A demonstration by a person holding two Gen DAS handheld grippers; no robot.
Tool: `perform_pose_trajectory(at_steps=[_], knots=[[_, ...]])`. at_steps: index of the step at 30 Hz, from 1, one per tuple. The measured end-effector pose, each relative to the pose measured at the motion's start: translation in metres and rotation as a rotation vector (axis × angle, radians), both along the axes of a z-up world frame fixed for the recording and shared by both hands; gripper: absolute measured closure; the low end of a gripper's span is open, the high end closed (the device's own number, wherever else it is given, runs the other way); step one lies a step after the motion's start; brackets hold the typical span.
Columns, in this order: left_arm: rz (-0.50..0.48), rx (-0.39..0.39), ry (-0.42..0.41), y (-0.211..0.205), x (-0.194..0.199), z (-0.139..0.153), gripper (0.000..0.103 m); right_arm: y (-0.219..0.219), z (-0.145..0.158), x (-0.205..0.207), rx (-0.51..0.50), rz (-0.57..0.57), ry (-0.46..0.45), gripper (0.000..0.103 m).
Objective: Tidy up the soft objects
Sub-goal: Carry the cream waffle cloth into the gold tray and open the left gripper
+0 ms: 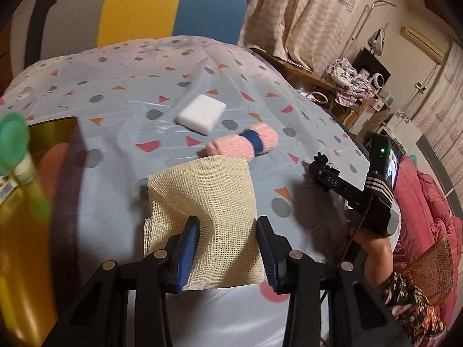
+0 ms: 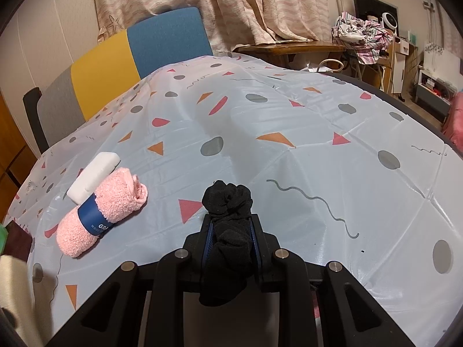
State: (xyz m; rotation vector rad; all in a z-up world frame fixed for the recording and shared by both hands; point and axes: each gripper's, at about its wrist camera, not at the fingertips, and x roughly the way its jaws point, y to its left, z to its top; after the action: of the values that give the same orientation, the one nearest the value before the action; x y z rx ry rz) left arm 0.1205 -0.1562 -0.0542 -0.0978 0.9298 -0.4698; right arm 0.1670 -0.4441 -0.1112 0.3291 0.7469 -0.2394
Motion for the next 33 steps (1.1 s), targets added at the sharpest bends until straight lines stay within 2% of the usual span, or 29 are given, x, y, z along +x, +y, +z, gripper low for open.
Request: perform_pose_trajectory(at_steps=[8,17,21,27,31,33], knots=[[0.102,-0.050,-0.036,0.062,-0.015,0.025,0.062,0.001,0.000,0.000,-0.015,0.000,0.008,0.079],[0.224,-0.102,-0.036,0.136,-0.012,0.035,0.062,0.007,0.001,0.002,-0.054,0.000,0.028,0.079],[0.276,-0.088,-0.028,0.161,-0.006,0.030,0.062,0.009,0.001,0.003,-0.070,-0.001,0.037,0.079],[0.361,-0.003,0.006,0.194,0.012,0.008,0.062,0.012,0.001,0.005,-0.094,-0.002,0.050,0.079],[0.430,0.006,0.049,0.216,0.018,-0.006,0.063,0.014,0.001,0.006,-0.106,-0.003,0.056,0.079],[0.444,-0.028,0.059,0.222,0.016,-0.008,0.062,0.014,0.001,0.006,-0.110,-0.003,0.059,0.079]])
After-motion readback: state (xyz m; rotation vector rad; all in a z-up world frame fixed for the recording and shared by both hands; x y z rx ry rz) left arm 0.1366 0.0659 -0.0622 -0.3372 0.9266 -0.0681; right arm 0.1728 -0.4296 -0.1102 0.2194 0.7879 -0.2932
